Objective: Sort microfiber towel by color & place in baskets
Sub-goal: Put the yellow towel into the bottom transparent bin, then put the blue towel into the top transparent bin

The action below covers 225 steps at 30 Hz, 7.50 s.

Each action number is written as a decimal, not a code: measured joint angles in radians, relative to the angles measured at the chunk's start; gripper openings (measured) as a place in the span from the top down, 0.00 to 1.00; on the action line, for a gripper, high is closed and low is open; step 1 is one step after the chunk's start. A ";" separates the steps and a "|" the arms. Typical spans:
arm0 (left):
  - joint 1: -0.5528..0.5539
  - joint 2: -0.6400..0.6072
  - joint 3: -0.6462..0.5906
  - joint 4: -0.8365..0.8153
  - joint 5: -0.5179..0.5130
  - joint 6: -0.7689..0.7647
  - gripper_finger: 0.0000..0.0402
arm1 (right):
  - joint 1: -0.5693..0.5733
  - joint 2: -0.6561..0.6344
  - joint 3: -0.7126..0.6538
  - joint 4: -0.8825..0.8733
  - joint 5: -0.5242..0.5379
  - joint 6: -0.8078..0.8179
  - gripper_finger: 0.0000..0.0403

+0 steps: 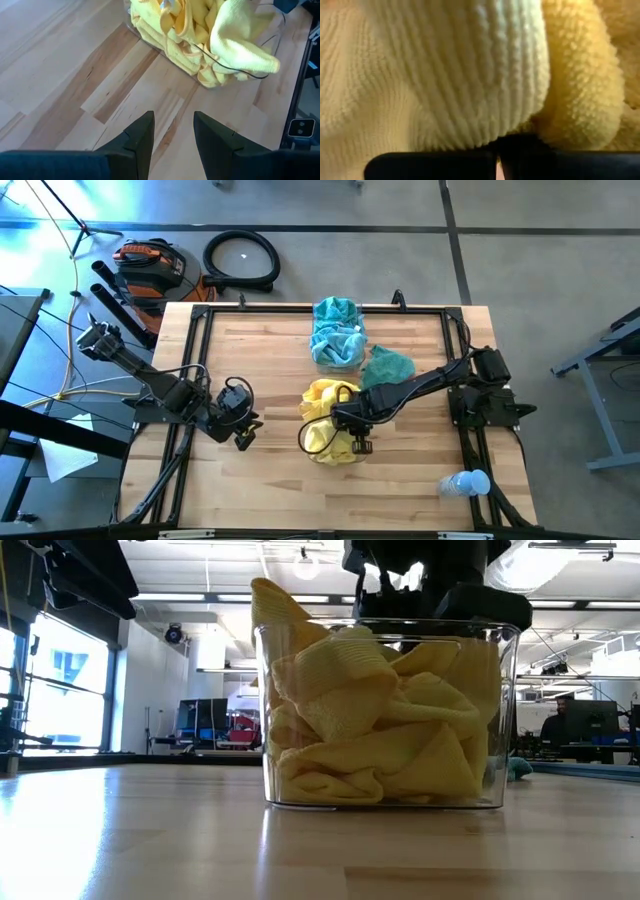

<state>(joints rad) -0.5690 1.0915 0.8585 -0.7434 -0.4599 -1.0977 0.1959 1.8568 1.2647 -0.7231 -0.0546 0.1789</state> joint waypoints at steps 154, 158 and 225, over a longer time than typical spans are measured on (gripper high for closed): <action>-0.001 0.060 0.000 0.001 0.097 0.193 0.69 | -0.015 0.176 0.231 -0.108 0.240 0.084 1.00; -0.001 0.060 0.000 0.001 0.097 0.192 0.69 | -0.023 0.182 0.231 -0.103 0.227 0.090 1.00; -0.001 0.060 0.000 0.010 0.043 0.272 0.69 | -0.364 -0.692 -0.593 0.082 0.426 0.494 0.51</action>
<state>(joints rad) -0.5697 1.1519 0.8589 -0.7333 -0.4167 -0.8257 -0.1685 1.1645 0.6716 -0.6415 0.3712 0.6725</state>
